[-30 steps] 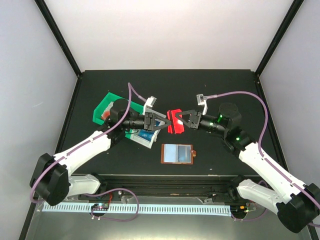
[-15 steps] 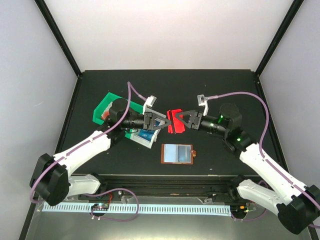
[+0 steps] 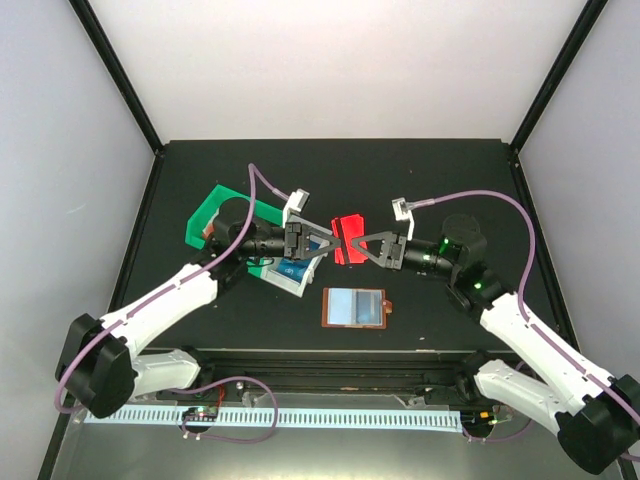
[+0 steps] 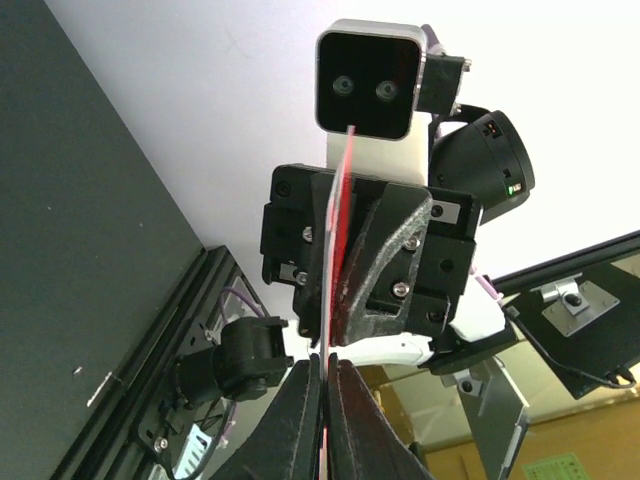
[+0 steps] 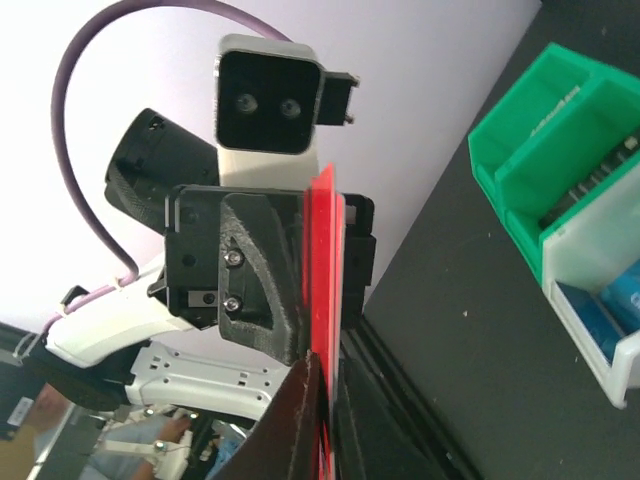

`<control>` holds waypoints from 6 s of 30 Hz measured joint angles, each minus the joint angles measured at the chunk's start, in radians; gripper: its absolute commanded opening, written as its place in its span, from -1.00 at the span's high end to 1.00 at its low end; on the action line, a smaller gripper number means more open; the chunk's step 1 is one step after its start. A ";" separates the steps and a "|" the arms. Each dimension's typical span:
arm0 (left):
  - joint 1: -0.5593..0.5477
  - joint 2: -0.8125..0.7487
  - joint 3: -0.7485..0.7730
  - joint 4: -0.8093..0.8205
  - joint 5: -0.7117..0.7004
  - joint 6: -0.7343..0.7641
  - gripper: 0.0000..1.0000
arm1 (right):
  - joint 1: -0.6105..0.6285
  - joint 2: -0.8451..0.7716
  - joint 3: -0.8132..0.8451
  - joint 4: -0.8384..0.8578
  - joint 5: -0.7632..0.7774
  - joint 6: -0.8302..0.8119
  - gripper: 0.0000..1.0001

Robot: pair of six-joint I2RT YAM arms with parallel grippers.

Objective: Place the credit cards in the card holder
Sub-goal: Pick up the credit card from the storage box, then insert the credit card into the card holder.

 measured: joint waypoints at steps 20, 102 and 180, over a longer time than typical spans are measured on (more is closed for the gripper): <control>0.000 -0.053 -0.041 -0.006 0.001 0.007 0.55 | 0.002 -0.037 0.004 0.063 0.004 0.130 0.98; -0.231 -0.008 -0.285 -0.622 -0.556 0.329 0.97 | 0.253 0.069 -0.568 0.151 0.668 0.180 0.98; -0.241 0.100 -0.242 -0.675 -0.634 0.364 0.97 | 0.296 0.415 -0.418 0.220 0.595 0.152 0.14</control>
